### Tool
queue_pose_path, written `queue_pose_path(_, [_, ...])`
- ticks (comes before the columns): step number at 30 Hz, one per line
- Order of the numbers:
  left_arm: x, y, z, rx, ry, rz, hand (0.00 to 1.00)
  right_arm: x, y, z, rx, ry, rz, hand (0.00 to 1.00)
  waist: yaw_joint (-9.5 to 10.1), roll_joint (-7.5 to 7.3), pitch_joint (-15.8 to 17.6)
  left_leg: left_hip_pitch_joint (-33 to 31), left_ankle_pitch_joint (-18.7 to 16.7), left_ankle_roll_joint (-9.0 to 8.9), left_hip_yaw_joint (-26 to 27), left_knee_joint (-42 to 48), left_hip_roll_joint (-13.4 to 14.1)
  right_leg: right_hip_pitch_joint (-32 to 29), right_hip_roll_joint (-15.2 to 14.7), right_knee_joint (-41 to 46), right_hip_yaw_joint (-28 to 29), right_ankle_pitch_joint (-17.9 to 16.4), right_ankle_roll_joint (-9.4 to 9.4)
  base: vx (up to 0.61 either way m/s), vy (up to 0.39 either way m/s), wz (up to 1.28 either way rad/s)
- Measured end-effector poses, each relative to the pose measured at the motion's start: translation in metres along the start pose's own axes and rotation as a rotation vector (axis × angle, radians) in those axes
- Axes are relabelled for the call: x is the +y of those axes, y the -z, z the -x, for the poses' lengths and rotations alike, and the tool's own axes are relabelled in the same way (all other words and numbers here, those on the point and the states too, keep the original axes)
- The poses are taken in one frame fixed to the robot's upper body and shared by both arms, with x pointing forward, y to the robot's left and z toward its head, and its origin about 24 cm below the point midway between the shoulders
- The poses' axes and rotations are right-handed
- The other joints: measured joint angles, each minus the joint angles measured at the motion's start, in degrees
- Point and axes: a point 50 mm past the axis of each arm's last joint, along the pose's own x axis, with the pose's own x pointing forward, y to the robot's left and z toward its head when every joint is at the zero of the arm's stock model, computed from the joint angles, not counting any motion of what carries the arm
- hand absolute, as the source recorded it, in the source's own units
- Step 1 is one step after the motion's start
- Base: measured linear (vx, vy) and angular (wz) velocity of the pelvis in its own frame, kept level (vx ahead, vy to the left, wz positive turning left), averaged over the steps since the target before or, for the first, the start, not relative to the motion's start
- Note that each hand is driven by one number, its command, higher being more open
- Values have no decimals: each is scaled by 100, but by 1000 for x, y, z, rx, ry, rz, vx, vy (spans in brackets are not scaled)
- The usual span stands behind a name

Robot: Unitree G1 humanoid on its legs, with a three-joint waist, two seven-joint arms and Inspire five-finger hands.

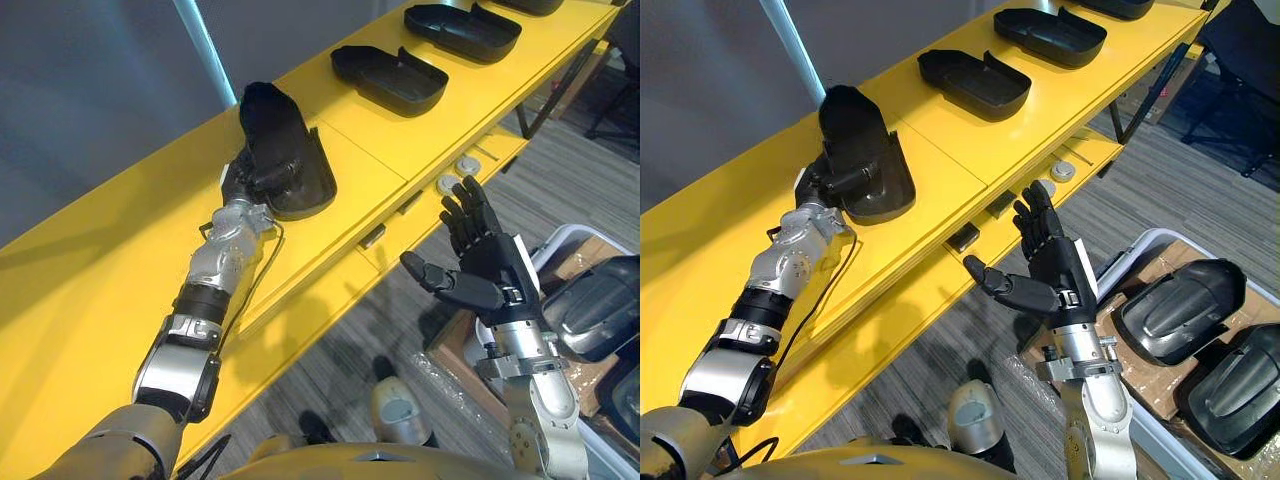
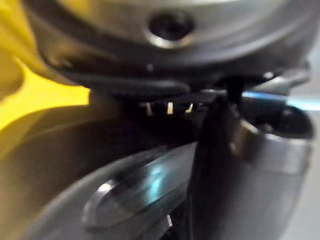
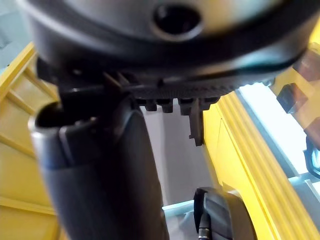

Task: Walk over and take three plastic housings, then place them on the shelf

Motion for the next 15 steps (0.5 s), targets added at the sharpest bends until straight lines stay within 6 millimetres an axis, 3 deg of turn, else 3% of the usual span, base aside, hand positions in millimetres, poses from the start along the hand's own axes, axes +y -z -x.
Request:
queue_pose_path(9, [0,-26,-11,-59,-121,-199,100,3,-2,-2,-13,14,-13,100,-46,-11,196,-112,-9,17,3,114,25,-44,-7,3,-4,37,49,-14,0,0])
queue_pose_path(15, [17,-42,-18,-76,-244,-347,100,17,2,-4,4,-55,-38,100,-177,-92,256,-116,-16,12,5,144,74,-36,36,-7,-5,42,46,0,0,0])
